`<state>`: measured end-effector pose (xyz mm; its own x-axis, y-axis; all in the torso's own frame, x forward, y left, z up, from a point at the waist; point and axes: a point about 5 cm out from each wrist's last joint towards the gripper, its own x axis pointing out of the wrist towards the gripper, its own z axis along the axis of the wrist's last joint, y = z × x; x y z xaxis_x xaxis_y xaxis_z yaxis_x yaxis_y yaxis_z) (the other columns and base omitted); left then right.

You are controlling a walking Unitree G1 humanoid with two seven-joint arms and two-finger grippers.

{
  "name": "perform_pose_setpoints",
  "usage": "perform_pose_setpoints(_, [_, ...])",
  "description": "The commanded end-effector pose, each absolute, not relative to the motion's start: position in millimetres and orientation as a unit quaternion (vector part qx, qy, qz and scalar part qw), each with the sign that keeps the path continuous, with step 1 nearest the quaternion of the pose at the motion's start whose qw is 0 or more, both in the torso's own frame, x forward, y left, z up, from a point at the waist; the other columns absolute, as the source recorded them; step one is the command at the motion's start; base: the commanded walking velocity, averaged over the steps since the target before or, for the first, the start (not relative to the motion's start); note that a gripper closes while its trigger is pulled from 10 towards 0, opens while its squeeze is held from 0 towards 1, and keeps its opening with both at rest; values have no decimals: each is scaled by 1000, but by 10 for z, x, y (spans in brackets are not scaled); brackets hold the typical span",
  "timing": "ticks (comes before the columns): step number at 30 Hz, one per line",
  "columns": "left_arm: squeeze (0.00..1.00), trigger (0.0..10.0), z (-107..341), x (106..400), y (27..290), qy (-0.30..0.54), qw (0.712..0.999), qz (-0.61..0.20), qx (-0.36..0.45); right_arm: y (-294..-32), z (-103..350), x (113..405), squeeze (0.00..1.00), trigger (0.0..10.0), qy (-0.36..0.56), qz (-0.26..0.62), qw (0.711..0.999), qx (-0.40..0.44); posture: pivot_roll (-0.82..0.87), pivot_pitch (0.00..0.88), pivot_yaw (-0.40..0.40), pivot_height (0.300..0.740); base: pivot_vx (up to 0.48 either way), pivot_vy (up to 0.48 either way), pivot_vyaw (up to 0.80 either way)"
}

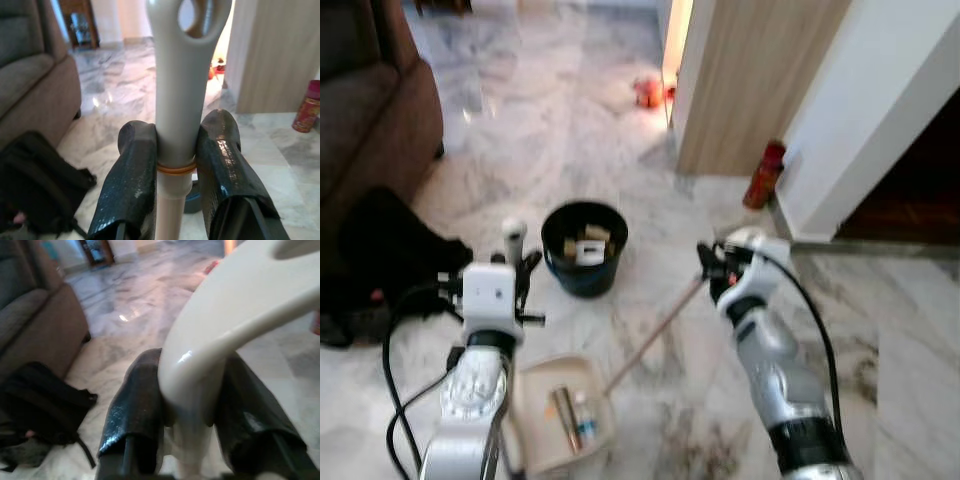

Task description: Sweep floor

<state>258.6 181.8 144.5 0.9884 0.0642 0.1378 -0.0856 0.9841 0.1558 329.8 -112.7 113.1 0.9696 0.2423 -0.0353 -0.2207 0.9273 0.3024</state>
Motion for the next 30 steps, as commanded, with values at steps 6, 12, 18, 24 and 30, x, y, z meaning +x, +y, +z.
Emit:
perform_pose_setpoints(6, [0, 10000, 1526, 2604, 1765, -87, 992, 33, 83, -1136, 1223, 3315, 0, 10000, 13, 122, 977, 172, 147, 125, -93, 740, 342, 0, 0])
perform_pose_setpoints(12, [0, 10000, 1523, 2604, 1754, -89, 992, 32, 81, -1136, 1231, 3323, 0, 10000, 11, 124, 978, 169, 153, 110, -97, 740, 346, 0, 0])
perform_pose_setpoints(18, [0, 10000, 1523, 2606, 1749, -91, 992, 33, 82, -1115, 1224, 3318, 0, 10000, 8, 134, 979, 155, 158, 102, -97, 740, 345, 0, 204])
perform_pose_setpoints(24, [0, 10000, 1524, 2603, 1735, -96, 992, 28, 82, -1121, 1224, 3320, 0, 10000, 9, 130, 977, 168, 159, 86, -94, 740, 284, 0, 290])
perform_pose_setpoints(30, [0, 10000, 1506, 2551, 1738, -102, 990, 24, 96, -1129, 1223, 3320, 0, 10000, 7, 130, 977, 168, 159, 78, -94, 740, 0, 0, 0])
